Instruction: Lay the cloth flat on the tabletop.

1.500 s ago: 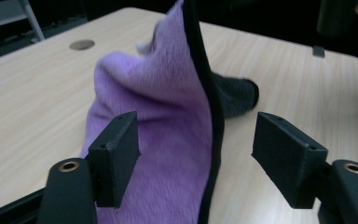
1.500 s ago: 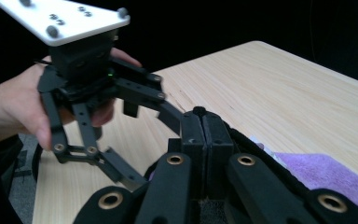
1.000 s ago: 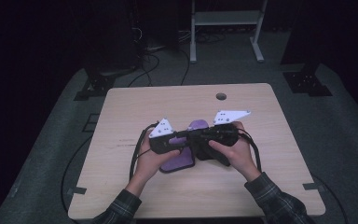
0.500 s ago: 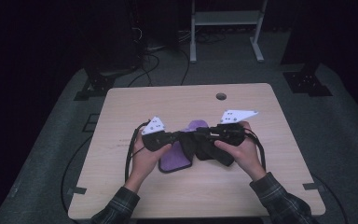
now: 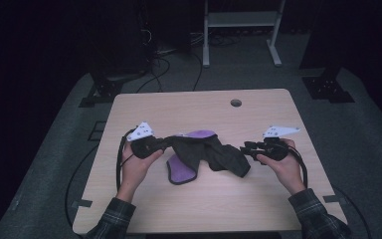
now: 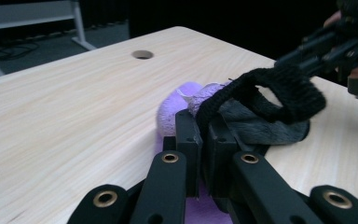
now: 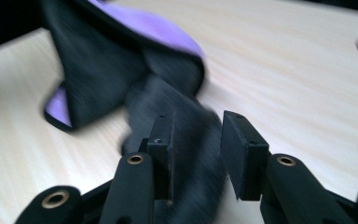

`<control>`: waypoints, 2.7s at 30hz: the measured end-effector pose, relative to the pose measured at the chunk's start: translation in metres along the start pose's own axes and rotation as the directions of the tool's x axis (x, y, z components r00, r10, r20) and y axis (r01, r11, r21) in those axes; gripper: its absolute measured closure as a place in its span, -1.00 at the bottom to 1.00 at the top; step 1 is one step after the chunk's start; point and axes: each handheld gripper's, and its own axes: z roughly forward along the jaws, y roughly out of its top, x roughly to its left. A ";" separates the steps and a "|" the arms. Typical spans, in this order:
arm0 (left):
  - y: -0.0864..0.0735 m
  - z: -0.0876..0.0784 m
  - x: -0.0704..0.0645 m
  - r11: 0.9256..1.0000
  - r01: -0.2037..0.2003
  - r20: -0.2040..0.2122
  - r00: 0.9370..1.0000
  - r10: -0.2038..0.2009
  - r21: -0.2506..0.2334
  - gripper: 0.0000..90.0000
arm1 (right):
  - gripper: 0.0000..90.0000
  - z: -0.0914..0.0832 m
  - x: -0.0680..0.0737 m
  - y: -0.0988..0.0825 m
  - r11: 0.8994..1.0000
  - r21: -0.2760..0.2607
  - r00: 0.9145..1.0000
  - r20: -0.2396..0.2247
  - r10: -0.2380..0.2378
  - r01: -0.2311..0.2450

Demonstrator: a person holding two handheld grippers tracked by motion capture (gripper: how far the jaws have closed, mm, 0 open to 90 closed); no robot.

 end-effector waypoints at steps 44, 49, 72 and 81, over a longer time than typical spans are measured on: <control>-0.005 -0.028 0.021 0.999 0.036 -0.058 0.998 -0.036 0.005 0.92 | 0.69 0.020 0.083 -0.033 0.949 0.167 0.947 -0.228 -0.227 0.268; -0.007 -0.027 0.023 0.999 0.045 -0.057 0.997 -0.044 0.009 0.92 | 0.55 -0.003 0.070 -0.020 0.977 0.045 0.959 -0.203 -0.197 0.211; -0.008 -0.024 0.022 0.999 0.046 -0.054 0.998 -0.045 0.024 0.92 | 0.19 0.032 0.035 -0.041 0.974 0.161 0.975 -0.182 -0.128 0.158; -0.008 -0.024 0.022 0.999 0.047 -0.054 0.997 -0.046 0.025 0.92 | 0.15 0.034 0.046 -0.040 0.969 0.146 0.951 -0.267 -0.156 0.200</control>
